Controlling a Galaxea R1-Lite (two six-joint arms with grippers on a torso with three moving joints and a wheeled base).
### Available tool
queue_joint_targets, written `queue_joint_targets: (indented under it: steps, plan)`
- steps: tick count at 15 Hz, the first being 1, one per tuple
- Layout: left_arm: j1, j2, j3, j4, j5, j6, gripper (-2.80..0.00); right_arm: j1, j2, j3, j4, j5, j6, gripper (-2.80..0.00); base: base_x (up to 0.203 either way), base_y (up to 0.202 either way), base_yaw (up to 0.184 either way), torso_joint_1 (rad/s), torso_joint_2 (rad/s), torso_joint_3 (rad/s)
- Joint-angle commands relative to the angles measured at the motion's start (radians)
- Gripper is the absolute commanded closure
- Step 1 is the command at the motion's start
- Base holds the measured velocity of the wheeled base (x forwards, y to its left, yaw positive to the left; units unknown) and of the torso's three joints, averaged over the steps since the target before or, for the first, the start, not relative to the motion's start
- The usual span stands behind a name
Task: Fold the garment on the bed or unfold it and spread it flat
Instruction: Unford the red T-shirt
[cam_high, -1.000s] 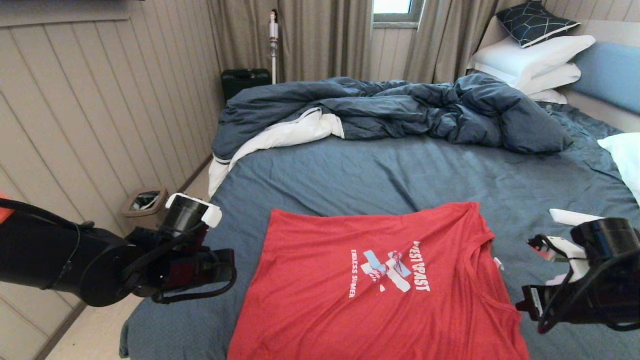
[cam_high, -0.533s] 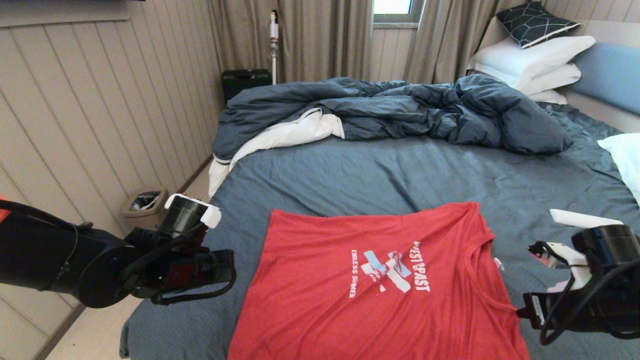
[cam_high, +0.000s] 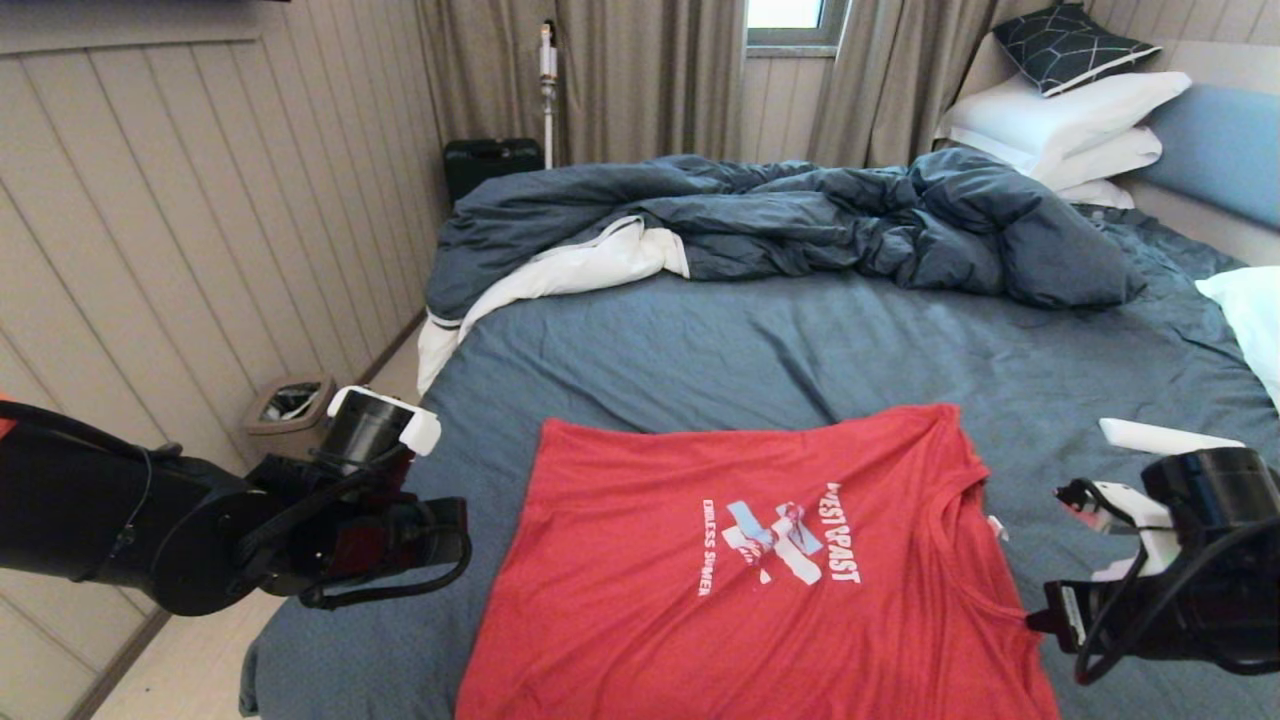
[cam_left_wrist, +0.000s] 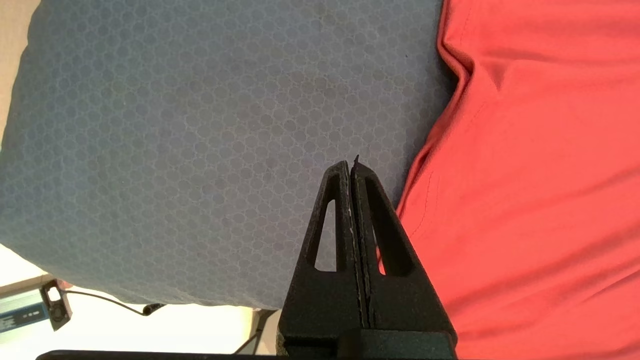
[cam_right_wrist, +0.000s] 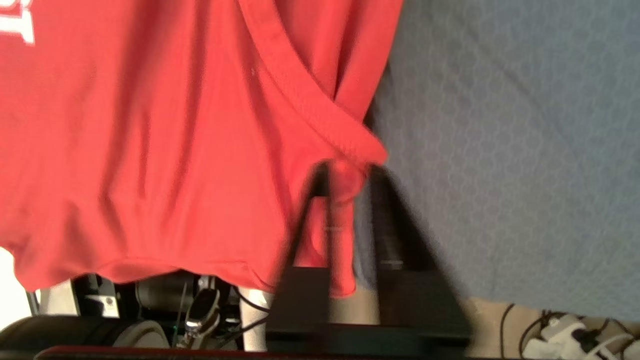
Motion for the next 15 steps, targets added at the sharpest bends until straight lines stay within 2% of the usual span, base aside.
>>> queue_joint_targets:
  steps: [1,7,12,13,15]
  plan:
    - [0.000,-0.001,0.000,-0.001,0.001,-0.003,0.00,0.000,-0.003,0.000,0.001,0.003,-0.001,-2.80,0.000,0.000,0.000,0.000,0.00,0.000]
    - [0.000,0.001,0.000,-0.001,0.001,-0.003,0.00,0.002,0.036,-0.014,-0.001,0.005,0.003,-2.80,0.000,0.000,0.000,0.000,0.00,0.000]
    - [0.000,0.002,0.000,-0.001,0.001,-0.003,0.00,0.045,0.086,-0.018,-0.003,0.004,0.026,-2.80,0.000,0.000,0.000,0.000,0.00,0.000]
    - [0.000,0.004,0.000,-0.001,0.002,-0.003,0.00,0.050,0.089,-0.028,-0.005,0.004,0.029,0.00,0.000,0.000,0.000,0.000,0.00,0.000]
    - [0.000,0.009,-0.001,-0.001,0.001,-0.003,0.00,0.051,0.098,-0.032,-0.006,0.002,0.030,0.00,0.000,0.000,0.000,0.000,0.00,0.000]
